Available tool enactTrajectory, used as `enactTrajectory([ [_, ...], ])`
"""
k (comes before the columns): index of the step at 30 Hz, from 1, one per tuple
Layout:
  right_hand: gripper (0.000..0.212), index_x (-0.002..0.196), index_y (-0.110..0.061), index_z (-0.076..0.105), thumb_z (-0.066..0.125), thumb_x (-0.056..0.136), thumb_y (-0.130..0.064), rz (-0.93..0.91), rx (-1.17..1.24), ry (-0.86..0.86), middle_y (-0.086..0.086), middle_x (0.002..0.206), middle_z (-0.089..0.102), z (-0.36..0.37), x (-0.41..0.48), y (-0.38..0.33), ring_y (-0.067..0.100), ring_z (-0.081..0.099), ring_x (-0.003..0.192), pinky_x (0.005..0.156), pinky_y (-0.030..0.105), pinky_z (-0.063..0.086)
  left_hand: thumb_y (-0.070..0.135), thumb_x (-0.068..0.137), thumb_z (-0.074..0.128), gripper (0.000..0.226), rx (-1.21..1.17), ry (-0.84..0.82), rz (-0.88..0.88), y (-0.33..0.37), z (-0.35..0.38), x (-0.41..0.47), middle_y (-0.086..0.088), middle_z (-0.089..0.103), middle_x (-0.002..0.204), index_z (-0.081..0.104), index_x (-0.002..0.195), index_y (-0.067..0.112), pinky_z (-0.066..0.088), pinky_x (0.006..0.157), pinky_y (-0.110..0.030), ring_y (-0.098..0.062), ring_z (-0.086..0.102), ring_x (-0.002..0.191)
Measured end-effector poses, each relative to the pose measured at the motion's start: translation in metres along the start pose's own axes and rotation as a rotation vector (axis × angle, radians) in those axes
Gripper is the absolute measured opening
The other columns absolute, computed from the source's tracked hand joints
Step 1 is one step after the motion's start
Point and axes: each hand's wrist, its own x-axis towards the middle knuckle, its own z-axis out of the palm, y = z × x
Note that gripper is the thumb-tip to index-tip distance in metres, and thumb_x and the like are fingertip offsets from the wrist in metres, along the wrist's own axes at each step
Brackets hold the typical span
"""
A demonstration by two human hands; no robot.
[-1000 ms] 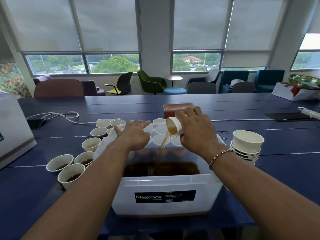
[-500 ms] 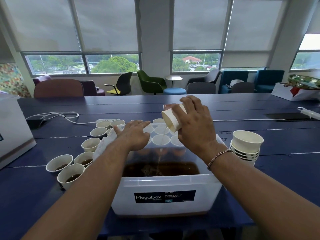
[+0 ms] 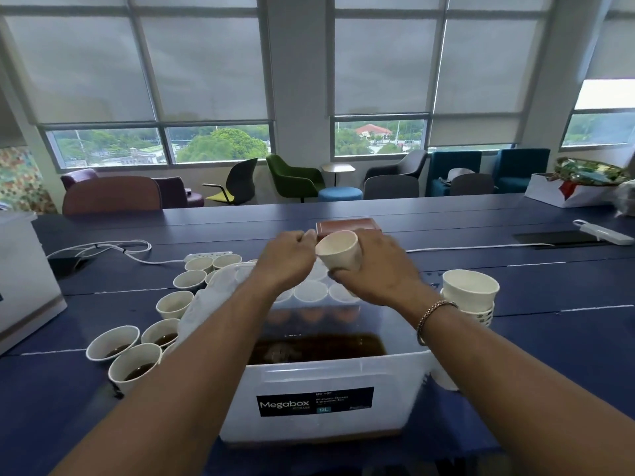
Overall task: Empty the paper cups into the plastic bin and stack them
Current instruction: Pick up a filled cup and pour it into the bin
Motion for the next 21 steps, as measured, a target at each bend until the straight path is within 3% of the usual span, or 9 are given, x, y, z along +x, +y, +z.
enactTrajectory([
  [2,0.071,0.128,-0.029,0.049,0.069,0.070,-0.065,0.018,0.046,0.010,-0.002,0.120,0.059,-0.016,0.001,0.003,0.016,0.053,0.102,0.076,0.030,0.045,0.045,0.106,0.029,0.034,-0.237,-0.110,-0.029,0.025,0.006,-0.006,-0.005,0.066,0.115,0.056,0.108,0.025,0.050,0.074,-0.031,-0.024,0.067,0.097],
  [4,0.071,0.125,-0.027,0.050,0.069,0.070,-0.067,0.065,0.058,-0.002,-0.001,0.118,0.060,-0.037,-0.001,0.010,0.017,0.055,0.098,0.074,0.031,0.043,0.045,0.105,0.032,0.035,-0.372,-0.142,-0.030,0.046,0.014,-0.008,-0.008,0.062,0.122,0.055,0.117,0.022,0.053,0.081,-0.034,-0.025,0.065,0.103],
  [8,0.071,0.129,-0.025,0.045,0.078,0.072,-0.050,0.157,0.259,0.017,-0.002,0.117,0.058,-0.084,-0.014,0.030,0.017,0.056,0.100,0.080,0.033,0.048,0.046,0.103,0.038,0.041,-0.513,-0.170,0.013,0.081,0.037,-0.011,-0.008,0.062,0.125,0.053,0.133,0.022,0.054,0.080,-0.034,-0.024,0.063,0.107],
  [11,0.072,0.132,-0.027,0.041,0.079,0.073,-0.044,0.232,0.368,0.074,-0.004,0.108,0.055,-0.105,-0.025,0.048,0.015,0.055,0.095,0.076,0.029,0.045,0.043,0.103,0.039,0.040,-0.543,-0.194,0.066,0.105,0.052,-0.017,-0.008,0.065,0.119,0.053,0.132,0.020,0.053,0.075,-0.030,-0.024,0.065,0.103],
  [16,0.051,0.111,-0.031,0.047,0.077,0.073,-0.048,0.287,0.383,0.153,-0.014,0.093,0.055,-0.121,-0.037,0.073,0.003,0.055,0.083,0.076,0.032,0.050,0.041,0.104,0.036,0.039,-0.543,-0.216,0.098,0.133,0.072,-0.025,-0.007,0.064,0.117,0.057,0.128,0.018,0.053,0.086,-0.039,-0.025,0.064,0.104],
  [21,0.071,0.124,-0.026,0.049,0.074,0.067,-0.061,0.364,0.360,0.132,-0.003,0.116,0.060,-0.120,-0.044,0.088,0.018,0.059,0.101,0.085,0.042,0.055,0.041,0.105,0.035,0.040,-0.460,-0.257,0.129,0.138,0.088,-0.030,-0.006,0.062,0.122,0.057,0.128,0.018,0.048,0.101,-0.045,-0.024,0.061,0.109],
])
